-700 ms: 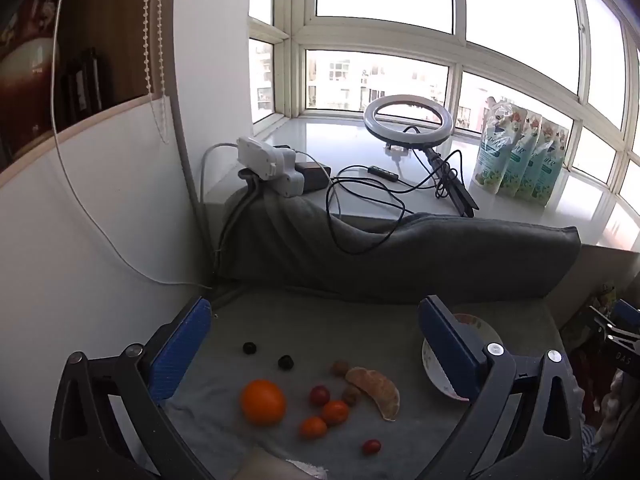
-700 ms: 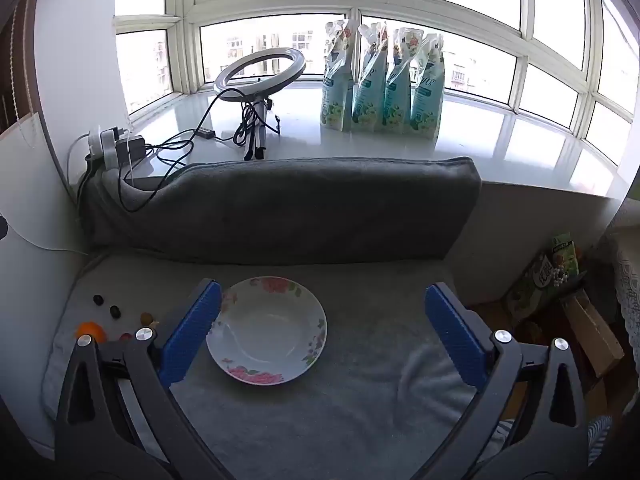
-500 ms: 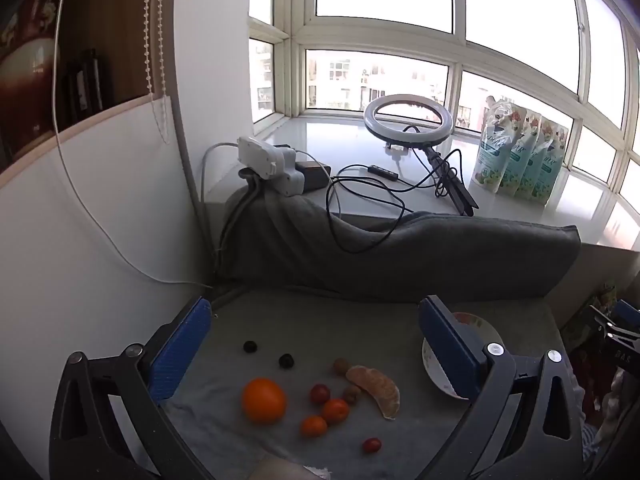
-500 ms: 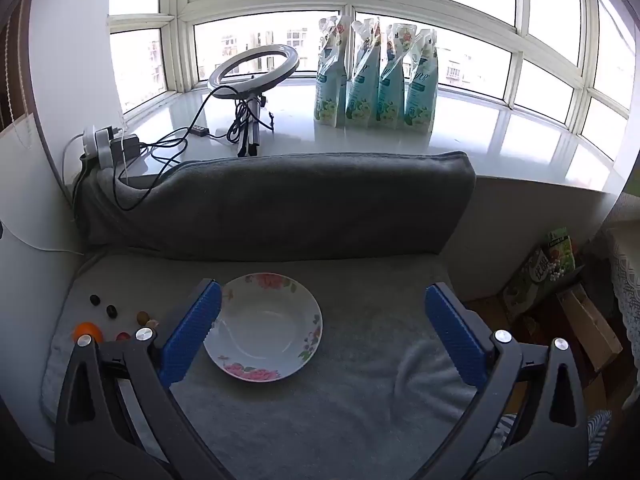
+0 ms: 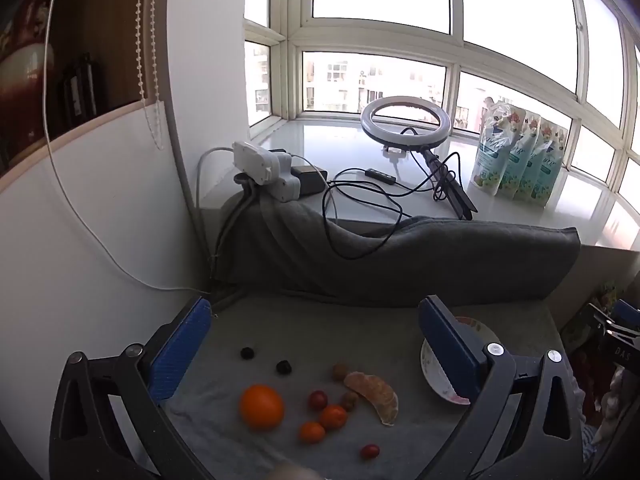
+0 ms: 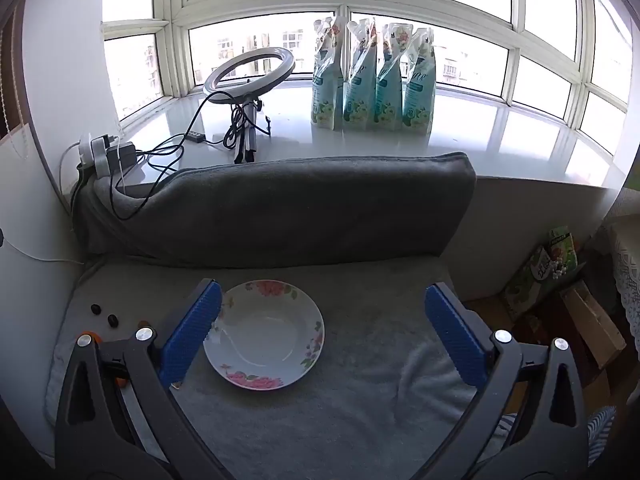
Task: Organize fruits
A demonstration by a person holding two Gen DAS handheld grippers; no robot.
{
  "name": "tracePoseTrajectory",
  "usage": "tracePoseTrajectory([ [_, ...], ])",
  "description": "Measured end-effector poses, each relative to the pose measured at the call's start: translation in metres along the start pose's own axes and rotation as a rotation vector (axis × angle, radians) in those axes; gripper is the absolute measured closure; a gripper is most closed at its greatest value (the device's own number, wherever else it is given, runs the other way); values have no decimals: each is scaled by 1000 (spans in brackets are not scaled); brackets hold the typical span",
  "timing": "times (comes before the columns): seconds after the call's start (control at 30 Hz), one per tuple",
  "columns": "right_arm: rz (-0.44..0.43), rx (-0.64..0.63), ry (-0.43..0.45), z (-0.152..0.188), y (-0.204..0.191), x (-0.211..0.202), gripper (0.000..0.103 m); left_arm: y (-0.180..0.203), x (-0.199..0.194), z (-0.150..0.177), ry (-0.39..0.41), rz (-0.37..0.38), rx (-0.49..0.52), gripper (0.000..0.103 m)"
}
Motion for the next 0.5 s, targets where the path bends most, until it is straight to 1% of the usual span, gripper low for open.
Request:
tracePoseTrajectory([
  [0.5, -3, 8, -2, -3, 1, 5, 0, 4, 4, -5, 3, 6, 10, 1],
])
Point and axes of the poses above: each gripper's, at about its wrist camera, not at the fingertips, and x roughly the way its jaws point, y to its right, z to its underside, the point moved 7 cm from there along x, roughly the way its jaws point, and after that the axes turned 3 degrees about -y, right-handed, at the moved point
